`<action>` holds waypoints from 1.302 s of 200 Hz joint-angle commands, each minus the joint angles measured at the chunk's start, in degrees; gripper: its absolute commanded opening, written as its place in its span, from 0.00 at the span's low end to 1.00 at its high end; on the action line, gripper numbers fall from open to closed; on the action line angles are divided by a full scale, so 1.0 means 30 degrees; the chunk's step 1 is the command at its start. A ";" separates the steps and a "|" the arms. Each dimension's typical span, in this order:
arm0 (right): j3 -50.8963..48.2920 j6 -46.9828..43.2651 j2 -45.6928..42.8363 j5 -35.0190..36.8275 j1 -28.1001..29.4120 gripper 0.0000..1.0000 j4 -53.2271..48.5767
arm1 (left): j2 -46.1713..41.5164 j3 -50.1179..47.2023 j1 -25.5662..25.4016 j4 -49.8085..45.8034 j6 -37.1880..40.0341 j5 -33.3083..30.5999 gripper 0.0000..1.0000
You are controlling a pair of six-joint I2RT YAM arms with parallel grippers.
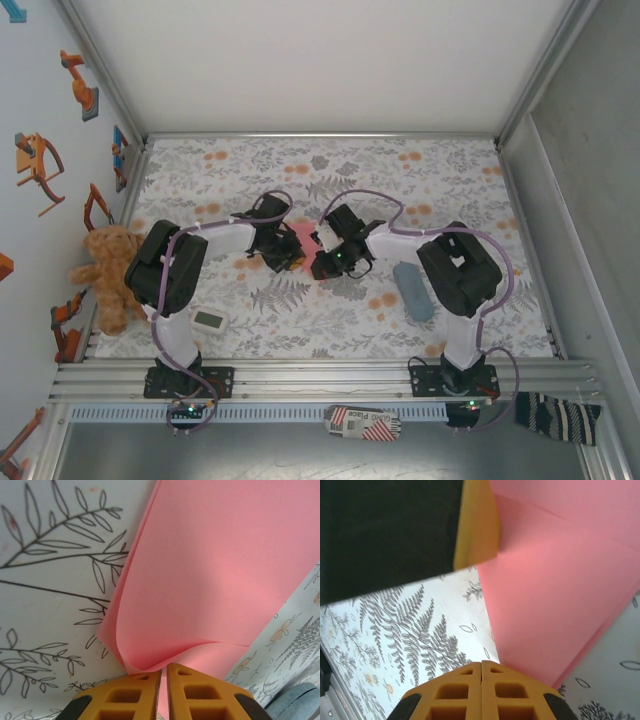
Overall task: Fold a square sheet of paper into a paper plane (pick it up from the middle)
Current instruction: Third fold the triangle at the center of the table.
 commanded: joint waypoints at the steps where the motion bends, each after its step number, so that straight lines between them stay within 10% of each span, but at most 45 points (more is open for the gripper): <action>1: -0.0221 -0.0369 -0.0294 0.0582 0.0089 0.00 -0.0766 | 0.2218 -0.0671 -0.0024 -0.1271 0.0550 -0.1783 0.15; 260: -0.0462 -0.0105 0.0526 0.0232 0.0061 0.00 -0.1001 | 0.2706 -0.0351 0.0069 -0.1499 0.1107 -0.1578 0.16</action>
